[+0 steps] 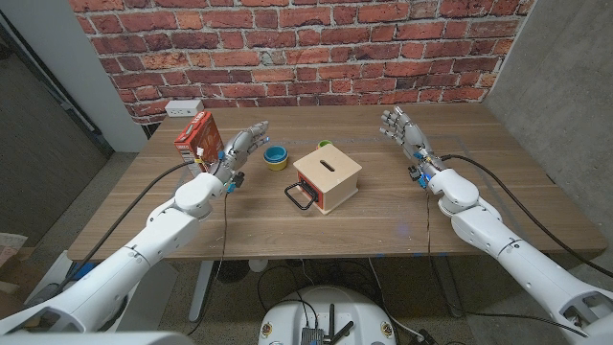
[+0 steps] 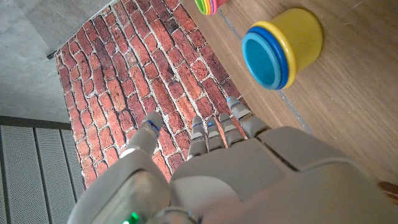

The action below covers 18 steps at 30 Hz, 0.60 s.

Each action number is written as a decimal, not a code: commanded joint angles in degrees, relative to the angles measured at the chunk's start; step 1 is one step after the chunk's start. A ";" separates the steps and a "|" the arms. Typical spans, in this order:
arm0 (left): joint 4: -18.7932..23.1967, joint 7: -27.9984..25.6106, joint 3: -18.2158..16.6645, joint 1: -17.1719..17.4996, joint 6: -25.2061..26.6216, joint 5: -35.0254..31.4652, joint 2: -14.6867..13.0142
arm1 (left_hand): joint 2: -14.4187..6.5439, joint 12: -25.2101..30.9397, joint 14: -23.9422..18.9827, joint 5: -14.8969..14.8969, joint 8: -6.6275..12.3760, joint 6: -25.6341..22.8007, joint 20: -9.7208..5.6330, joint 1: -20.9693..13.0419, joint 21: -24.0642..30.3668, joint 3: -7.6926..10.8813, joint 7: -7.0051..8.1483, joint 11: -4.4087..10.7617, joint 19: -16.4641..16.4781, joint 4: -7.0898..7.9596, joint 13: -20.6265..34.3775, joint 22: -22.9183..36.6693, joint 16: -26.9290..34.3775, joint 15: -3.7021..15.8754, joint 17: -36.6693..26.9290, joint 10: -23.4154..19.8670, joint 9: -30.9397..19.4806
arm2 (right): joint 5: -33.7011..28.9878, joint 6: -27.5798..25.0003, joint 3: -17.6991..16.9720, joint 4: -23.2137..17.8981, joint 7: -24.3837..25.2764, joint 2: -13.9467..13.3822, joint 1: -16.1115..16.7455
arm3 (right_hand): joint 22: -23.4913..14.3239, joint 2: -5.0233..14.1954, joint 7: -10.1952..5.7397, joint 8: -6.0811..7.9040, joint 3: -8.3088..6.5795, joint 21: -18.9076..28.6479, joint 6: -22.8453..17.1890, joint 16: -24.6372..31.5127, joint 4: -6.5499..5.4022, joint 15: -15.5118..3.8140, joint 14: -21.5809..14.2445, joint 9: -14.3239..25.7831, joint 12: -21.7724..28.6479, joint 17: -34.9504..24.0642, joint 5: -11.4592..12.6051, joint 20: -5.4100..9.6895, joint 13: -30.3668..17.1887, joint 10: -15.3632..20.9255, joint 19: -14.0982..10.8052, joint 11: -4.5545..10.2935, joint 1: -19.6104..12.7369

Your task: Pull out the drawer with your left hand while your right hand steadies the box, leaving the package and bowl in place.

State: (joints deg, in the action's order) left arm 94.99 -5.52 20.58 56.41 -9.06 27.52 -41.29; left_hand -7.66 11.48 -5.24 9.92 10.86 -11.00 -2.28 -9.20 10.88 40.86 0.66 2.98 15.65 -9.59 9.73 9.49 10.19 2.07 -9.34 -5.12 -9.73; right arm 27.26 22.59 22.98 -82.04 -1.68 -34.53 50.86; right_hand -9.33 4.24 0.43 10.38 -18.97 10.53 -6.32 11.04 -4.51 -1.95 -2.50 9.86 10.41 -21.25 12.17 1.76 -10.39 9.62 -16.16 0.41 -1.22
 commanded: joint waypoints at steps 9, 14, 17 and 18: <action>9.44 -0.39 -2.61 5.37 1.50 -5.40 -8.11 | 0.08 0.86 -4.97 0.70 0.77 -4.66 -4.71 -5.35 0.48 0.96 1.40 1.39 3.27 -1.48 0.39 0.00 0.55 3.47 -0.03 -4.83 -0.37 | -1.60 1.70 0.74 0.50 -0.67 0.27 -0.48 | -0.19 1.58 -0.29 0.30 -0.56 0.12 -0.33 0.21 -0.08 -0.74 -0.63 0.16 0.56 0.31 0.35 0.35 -0.17 0.52 -0.29 0.01 -0.46; 11.81 -0.65 -3.73 6.90 2.02 -7.02 -10.23 | 0.87 0.93 -6.64 0.86 1.01 -6.35 -5.22 -7.91 0.37 1.26 1.59 1.77 4.23 -1.73 0.40 -0.04 0.50 3.90 -0.01 -6.53 -0.35 | -0.07 2.03 0.76 1.86 -1.94 1.00 -0.91 | -0.19 1.61 -0.29 0.30 -0.64 0.12 -0.34 0.20 -0.08 -0.79 -0.60 0.16 0.53 0.51 0.37 0.41 -0.16 0.49 -0.29 0.07 -0.51; 12.71 -0.08 -4.53 7.82 1.71 -7.60 -11.61 | 1.26 0.94 -7.46 0.87 0.99 -6.84 -5.51 -8.97 0.34 1.27 1.72 1.87 4.67 -1.74 0.39 -0.04 0.51 4.13 -0.01 -7.22 -0.35 | 0.46 2.36 0.70 2.41 -2.00 1.53 -0.94 | -0.19 1.66 -0.28 0.30 -0.71 0.12 -0.35 0.17 -0.07 -0.74 -0.57 0.16 0.52 0.61 0.38 0.42 -0.16 0.49 -0.30 0.16 -0.57; 13.08 -0.09 -4.91 8.26 1.72 -7.86 -12.12 | 1.37 0.93 -7.61 0.86 1.01 -7.07 -5.59 -9.25 0.35 1.26 1.83 2.00 4.83 -1.73 0.39 -0.04 0.49 4.24 0.00 -7.39 -0.35 | 0.77 2.67 0.66 2.69 -2.21 1.78 -0.97 | -0.19 1.67 -0.28 0.29 -0.71 0.12 -0.32 0.17 -0.07 -0.74 -0.55 0.16 0.51 0.62 0.38 0.41 -0.16 0.45 -0.29 0.16 -0.57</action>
State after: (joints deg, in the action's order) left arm 103.96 -5.83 17.87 61.61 -7.60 22.35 -49.17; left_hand -6.41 11.91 -12.01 10.42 11.52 -17.25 -2.44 -17.52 10.88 41.89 2.32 4.88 19.74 -11.09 10.01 9.33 10.38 2.27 -9.35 -11.65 -10.02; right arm 26.48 24.16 23.57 -81.16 -2.65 -33.98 50.40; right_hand -9.34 4.25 0.43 10.38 -19.10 10.53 -6.32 11.03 -4.65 -1.95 -2.50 9.87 10.41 -20.52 12.17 1.75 -10.40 9.61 -16.16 0.41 -1.23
